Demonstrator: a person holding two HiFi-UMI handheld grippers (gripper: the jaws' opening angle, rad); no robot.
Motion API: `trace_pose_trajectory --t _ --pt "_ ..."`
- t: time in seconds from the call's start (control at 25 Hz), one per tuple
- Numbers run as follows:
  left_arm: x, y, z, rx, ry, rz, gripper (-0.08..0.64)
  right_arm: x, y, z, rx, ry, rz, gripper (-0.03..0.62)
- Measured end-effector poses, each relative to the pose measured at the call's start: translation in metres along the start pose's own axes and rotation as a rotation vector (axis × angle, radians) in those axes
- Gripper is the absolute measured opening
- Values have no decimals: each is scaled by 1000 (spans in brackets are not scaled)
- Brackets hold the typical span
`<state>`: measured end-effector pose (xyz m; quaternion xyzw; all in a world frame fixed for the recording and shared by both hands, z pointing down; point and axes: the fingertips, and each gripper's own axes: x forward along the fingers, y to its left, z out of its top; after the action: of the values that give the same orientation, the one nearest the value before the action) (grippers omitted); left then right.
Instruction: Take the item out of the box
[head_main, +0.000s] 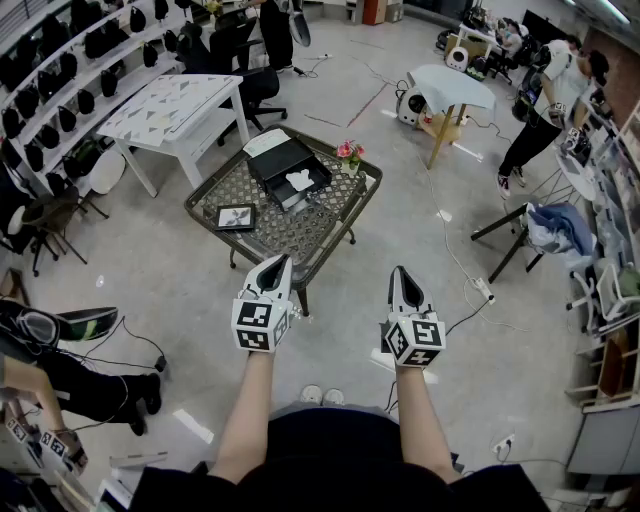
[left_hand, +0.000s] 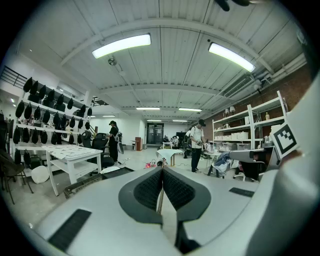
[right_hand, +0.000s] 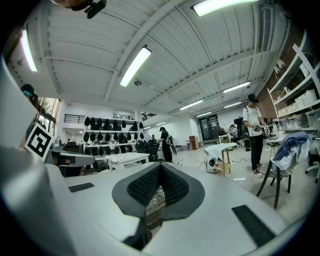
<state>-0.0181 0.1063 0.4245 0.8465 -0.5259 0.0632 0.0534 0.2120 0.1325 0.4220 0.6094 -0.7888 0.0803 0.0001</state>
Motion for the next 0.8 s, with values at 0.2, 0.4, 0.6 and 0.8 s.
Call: trace_pose_trajectory --t 0.2,0.4,0.6,0.8 --pt "1 -3 3 2 4 -4 20 0 0 3 0 2 2 0" --pt "0 -7 1 2 6 -3 20 -3 -1 1 -3 5 7 0" --pt "-3 -9 -1 2 7 -5 20 -6 1 -1 7 4 7 0" --pt "-5 -9 -3 -1 12 -5 20 -6 4 -4 19 9 14 2"
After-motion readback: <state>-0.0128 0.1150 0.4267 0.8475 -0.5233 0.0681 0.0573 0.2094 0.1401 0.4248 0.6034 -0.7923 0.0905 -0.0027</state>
